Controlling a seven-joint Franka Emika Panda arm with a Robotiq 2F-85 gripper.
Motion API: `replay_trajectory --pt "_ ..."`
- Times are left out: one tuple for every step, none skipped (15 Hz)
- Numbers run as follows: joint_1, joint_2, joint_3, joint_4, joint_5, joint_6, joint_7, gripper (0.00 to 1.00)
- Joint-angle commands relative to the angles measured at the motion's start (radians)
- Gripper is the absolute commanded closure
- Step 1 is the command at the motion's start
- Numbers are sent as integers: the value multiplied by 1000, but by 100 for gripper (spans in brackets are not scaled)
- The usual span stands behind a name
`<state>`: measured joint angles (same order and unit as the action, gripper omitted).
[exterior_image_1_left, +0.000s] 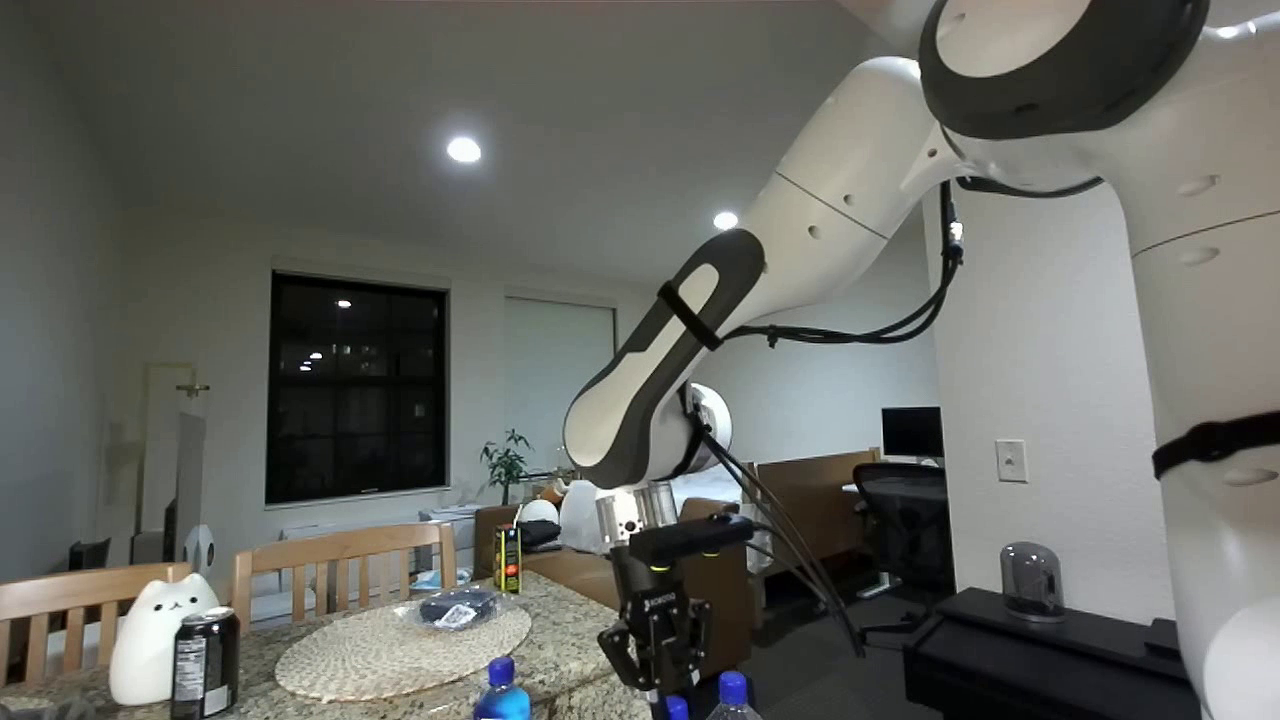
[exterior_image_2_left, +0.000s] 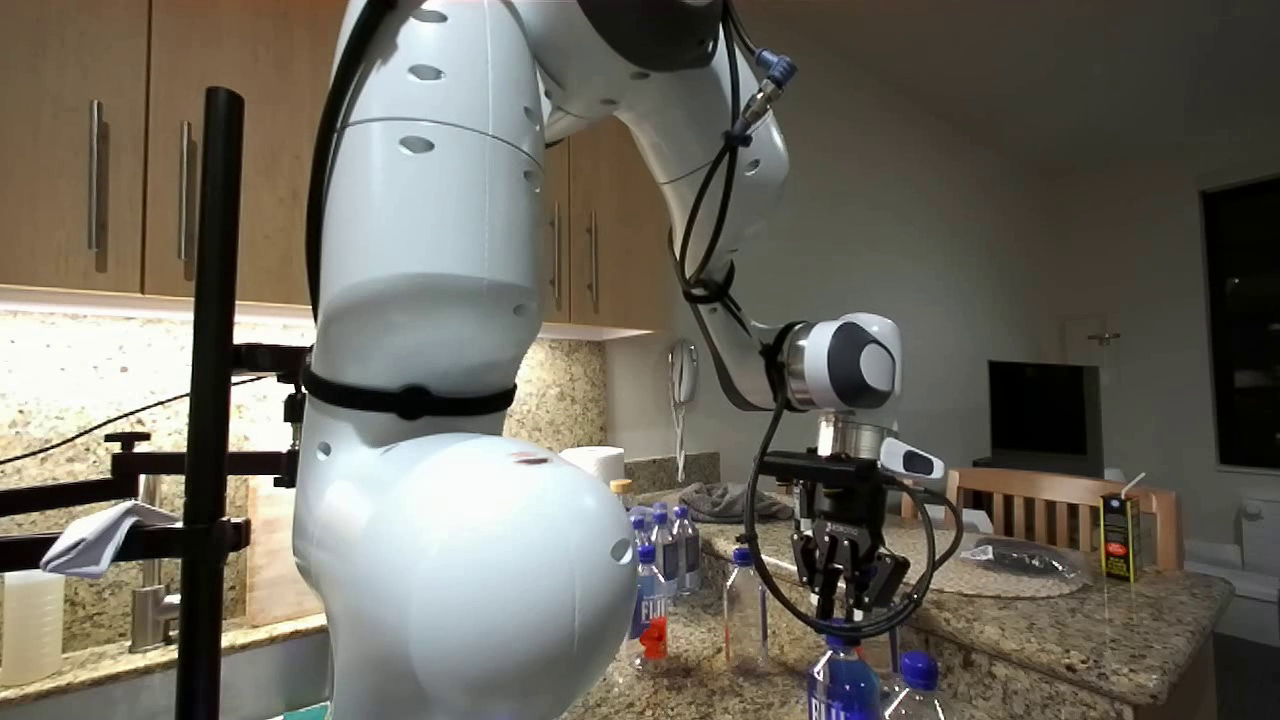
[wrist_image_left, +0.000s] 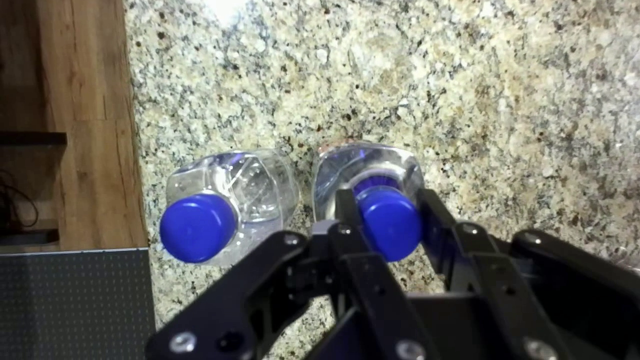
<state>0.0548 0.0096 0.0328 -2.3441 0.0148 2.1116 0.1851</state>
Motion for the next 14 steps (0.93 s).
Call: replay_trajectory --pt "-15 -38 -9 -19 -16 19 -9 86" --pt "-17 -37 -12 -19 -12 17 -11 86" --pt "-19 -38 -16 -20 -2 13 -19 86" --pt "-21 -38 -19 -21 3 8 -21 86" --pt "-22 -38 -21 -22 3 6 -20 86" --pt "-24 -39 -23 -23 7 4 -22 86" --pt "-25 -39 -25 -24 4 6 -20 86" --pt "-26 -38 -27 -23 3 6 -20 86" --pt "-27 -37 -28 -22 5 5 -20 86" --pt "-28 -36 -30 -22 6 4 -21 86" --pt "-28 -34 -31 -21 9 2 -22 86" --pt "-28 -32 -32 -20 13 -3 -22 86" --pt "-27 -32 -32 -20 14 -4 -22 86" --pt "-26 -33 -31 -20 19 -7 -23 86"
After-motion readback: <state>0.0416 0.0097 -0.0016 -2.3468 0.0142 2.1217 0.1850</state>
